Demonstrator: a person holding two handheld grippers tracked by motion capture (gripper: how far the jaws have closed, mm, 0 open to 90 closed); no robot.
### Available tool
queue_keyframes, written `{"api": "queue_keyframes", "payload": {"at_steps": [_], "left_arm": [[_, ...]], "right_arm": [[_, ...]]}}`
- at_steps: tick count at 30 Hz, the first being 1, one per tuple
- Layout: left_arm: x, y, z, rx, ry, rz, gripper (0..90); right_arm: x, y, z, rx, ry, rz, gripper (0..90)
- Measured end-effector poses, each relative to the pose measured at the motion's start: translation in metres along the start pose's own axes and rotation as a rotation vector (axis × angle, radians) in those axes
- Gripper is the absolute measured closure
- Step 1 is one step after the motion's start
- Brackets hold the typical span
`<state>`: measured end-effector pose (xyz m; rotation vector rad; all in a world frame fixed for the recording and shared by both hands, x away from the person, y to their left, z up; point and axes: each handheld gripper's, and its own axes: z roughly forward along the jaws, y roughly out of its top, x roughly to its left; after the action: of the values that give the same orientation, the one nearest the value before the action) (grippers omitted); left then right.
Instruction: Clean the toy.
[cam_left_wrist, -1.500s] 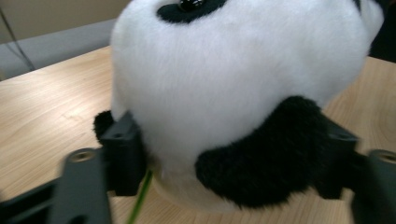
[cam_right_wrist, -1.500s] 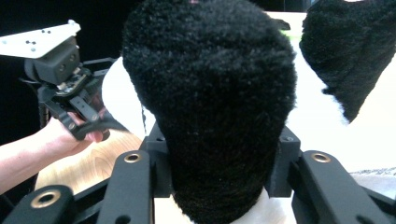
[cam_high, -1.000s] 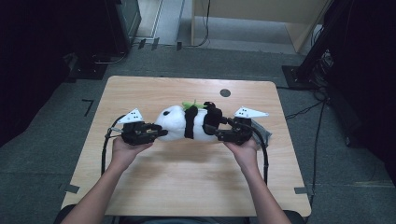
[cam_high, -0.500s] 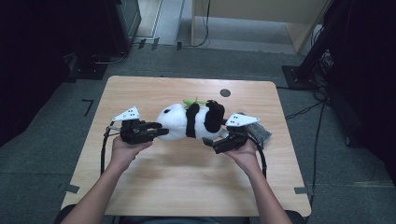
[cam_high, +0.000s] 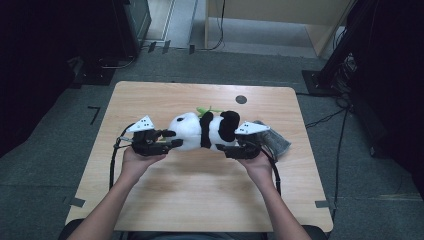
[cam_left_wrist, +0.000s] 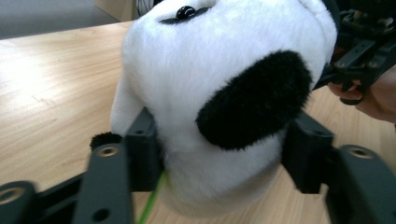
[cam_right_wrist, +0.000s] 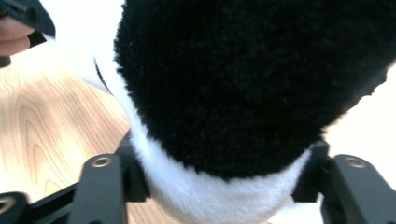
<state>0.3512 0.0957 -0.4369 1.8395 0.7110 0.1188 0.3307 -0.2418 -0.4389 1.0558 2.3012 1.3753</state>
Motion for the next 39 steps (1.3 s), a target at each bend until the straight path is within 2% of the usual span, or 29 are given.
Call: {"api": "queue_keyframes", "payload": {"at_steps": [3, 6, 11, 13, 16, 18, 20, 23, 25, 29, 30, 32, 33, 34, 36, 39], "left_arm": [[0.003, 0.000, -0.003, -0.065, -0.015, 0.006, 26.5], [0.005, 0.000, -0.006, -0.085, -0.020, 0.024, 20.8], [0.003, -0.002, -0.011, -0.073, 0.022, 0.094, 20.0], [0.005, -0.007, -0.013, -0.081, 0.018, 0.086, 20.9], [0.009, -0.014, -0.012, -0.047, 0.004, 0.081, 22.2], [0.007, -0.016, -0.010, -0.027, 0.006, 0.110, 22.0], [0.005, -0.016, -0.007, -0.022, 0.026, 0.118, 20.5], [0.004, -0.017, -0.003, -0.031, 0.013, 0.110, 17.6], [0.004, -0.018, -0.001, -0.032, 0.028, 0.117, 12.9], [0.001, -0.019, 0.003, -0.037, 0.010, 0.137, 12.7], [-0.001, -0.020, 0.004, -0.032, 0.019, 0.148, 12.6], [-0.003, -0.021, 0.007, -0.019, 0.036, 0.155, 13.8], [-0.003, -0.021, 0.006, -0.028, 0.037, 0.151, 16.5], [-0.001, -0.021, 0.006, -0.033, 0.037, 0.138, 22.7], [-0.002, -0.020, 0.006, -0.050, 0.046, 0.103, 28.7], [-0.005, -0.017, 0.004, -0.042, 0.060, 0.101, 37.2]], "right_arm": [[-0.003, 0.005, -0.003, -0.001, 0.035, 0.051, 45.2], [-0.008, 0.009, -0.006, 0.008, 0.073, 0.100, 45.6], [-0.014, 0.010, -0.012, 0.016, 0.061, 0.134, 46.1], [-0.017, 0.010, -0.016, 0.013, 0.057, 0.139, 46.5], [-0.019, 0.011, -0.022, -0.008, 0.065, 0.158, 46.4], [-0.019, 0.012, -0.025, -0.017, 0.075, 0.157, 46.4], [-0.016, 0.014, -0.026, -0.009, 0.078, 0.152, 46.3], [-0.014, 0.014, -0.027, -0.004, 0.083, 0.154, 46.0], [-0.014, 0.013, -0.026, 0.002, 0.097, 0.158, 45.4], [-0.011, 0.012, -0.020, 0.023, 0.128, 0.173, 44.9], [-0.009, 0.012, -0.018, 0.026, 0.135, 0.172, 44.8], [-0.007, 0.012, -0.016, 0.032, 0.131, 0.167, 44.5], [-0.006, 0.012, -0.016, 0.034, 0.131, 0.165, 43.9], [-0.006, 0.011, -0.015, 0.035, 0.131, 0.169, 42.9], [-0.009, 0.011, -0.014, 0.040, 0.149, 0.183, 40.5], [-0.012, 0.010, -0.012, 0.047, 0.159, 0.197, 38.6]]}}
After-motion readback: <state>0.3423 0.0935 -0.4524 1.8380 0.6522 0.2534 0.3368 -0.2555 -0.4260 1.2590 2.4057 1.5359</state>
